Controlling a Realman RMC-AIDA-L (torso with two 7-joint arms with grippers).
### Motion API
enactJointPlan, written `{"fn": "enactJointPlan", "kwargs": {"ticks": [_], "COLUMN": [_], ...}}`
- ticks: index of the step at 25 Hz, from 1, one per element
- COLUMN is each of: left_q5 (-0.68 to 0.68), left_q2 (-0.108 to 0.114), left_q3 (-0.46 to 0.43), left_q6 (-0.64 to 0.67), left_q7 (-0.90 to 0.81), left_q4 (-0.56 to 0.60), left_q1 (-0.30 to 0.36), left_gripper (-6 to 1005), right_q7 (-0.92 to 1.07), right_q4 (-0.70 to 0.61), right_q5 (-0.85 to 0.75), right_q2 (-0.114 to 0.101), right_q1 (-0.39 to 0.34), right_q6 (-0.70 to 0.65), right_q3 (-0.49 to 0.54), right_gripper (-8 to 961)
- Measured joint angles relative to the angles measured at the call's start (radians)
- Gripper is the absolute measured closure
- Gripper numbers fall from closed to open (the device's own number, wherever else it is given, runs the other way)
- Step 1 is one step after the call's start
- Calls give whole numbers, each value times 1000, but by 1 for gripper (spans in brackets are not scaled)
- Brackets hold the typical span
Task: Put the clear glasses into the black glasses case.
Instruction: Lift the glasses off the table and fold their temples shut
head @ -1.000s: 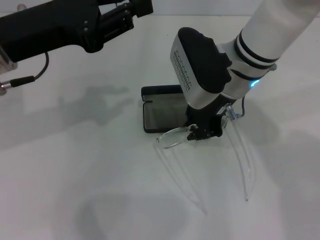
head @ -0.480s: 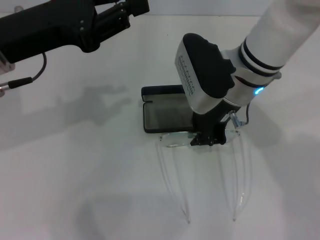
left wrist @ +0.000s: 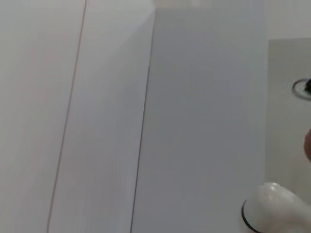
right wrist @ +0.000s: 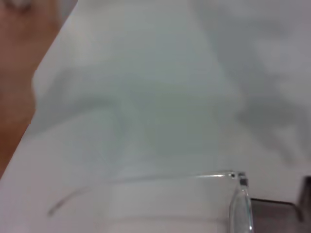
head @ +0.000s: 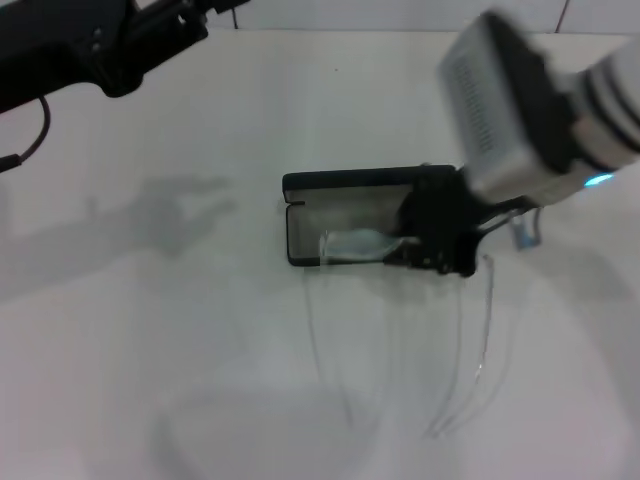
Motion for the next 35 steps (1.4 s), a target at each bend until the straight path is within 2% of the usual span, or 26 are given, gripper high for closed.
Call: {"fn": "enactJointPlan", "kwargs": {"ticks": [3, 5, 6, 10, 13, 15, 16, 22, 24, 29, 35], "left_q5": [-24, -31, -31, -36, -40, -37, -35, -8, -4, -2, 26], "left_q2": [1, 1, 1, 0, 0, 1, 1, 1, 2, 5, 3], "left_q3": [-2, 1, 4, 26, 56, 135, 145, 189, 190, 190, 189], "left_q6": [26, 50, 59, 129, 156, 168, 168, 169, 169, 168, 165], "left_q7": [0, 0, 0, -1, -1, 2, 3, 6, 9, 43, 71], "left_q4": [-2, -4, -5, -16, -17, -17, -17, -35, -62, -162, -200], "left_q1": [0, -1, -3, -11, -12, -16, -17, -28, -37, -71, -96], "left_gripper": [680, 680, 681, 681, 681, 680, 680, 719, 739, 938, 937], "right_q7": [-11, -49, -107, -247, -340, -426, -426, -520, -534, -547, -550], "right_q4": [-129, -180, -194, -153, -44, 84, 84, 288, 315, 329, 333], "right_q5": [67, 172, 290, 553, 686, 789, 789, 904, 925, 938, 941], "right_q2": [-1, -2, -2, -4, -5, -5, -5, -4, -5, -3, 2], "right_q1": [-129, -209, -267, -348, -357, -340, -340, -268, -257, -247, -245], "right_q6": [-16, -15, -13, -14, -19, -24, -24, -106, -123, -149, -161], "right_q3": [81, 127, 163, 217, 237, 244, 244, 281, 283, 284, 279], "right_gripper": [846, 846, 846, 846, 846, 846, 845, 845, 845, 845, 845]}}
